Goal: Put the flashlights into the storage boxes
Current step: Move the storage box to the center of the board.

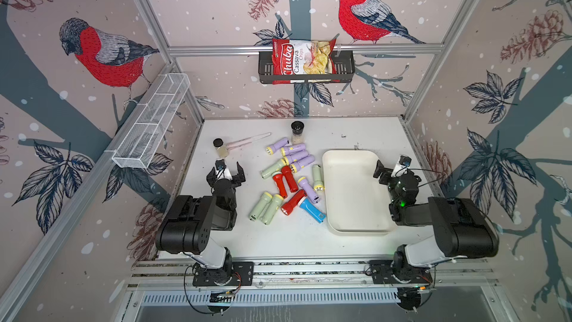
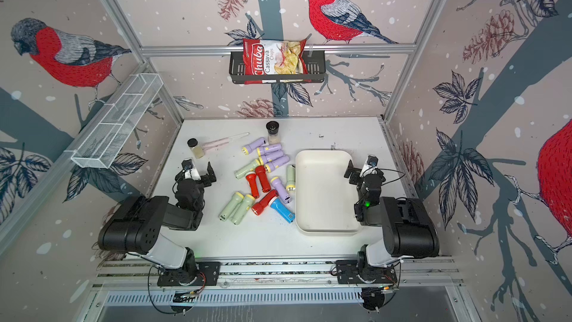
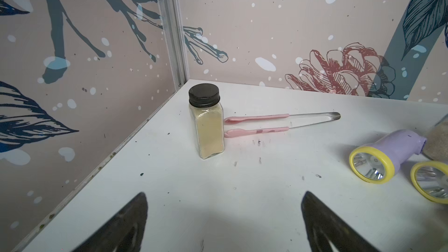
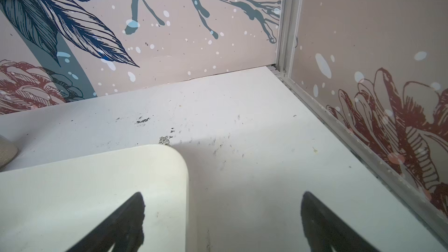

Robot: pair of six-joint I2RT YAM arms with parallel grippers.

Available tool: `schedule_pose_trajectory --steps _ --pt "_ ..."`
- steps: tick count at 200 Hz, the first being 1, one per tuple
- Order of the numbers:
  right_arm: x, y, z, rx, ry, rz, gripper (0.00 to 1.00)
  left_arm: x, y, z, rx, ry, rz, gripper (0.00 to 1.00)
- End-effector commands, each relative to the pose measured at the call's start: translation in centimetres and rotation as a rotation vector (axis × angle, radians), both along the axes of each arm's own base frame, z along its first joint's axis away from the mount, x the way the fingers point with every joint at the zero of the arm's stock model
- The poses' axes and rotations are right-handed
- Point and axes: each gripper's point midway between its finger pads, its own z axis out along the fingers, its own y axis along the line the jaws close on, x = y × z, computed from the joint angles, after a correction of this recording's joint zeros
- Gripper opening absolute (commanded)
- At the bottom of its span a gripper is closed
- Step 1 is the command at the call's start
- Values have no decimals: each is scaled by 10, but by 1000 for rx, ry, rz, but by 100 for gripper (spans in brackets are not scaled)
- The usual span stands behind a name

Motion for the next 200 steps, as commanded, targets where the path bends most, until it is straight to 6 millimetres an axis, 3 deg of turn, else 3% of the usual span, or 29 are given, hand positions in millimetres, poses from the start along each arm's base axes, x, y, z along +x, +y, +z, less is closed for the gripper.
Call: schedule_pose_trajectory --steps 1,200 --pt "1 -1 7 -10 -27 -7 100 1 -1 10 -2 -40 -5 97" --pt "2 -6 7 1 -22 -30 100 0 0 10 -3 -41 2 93"
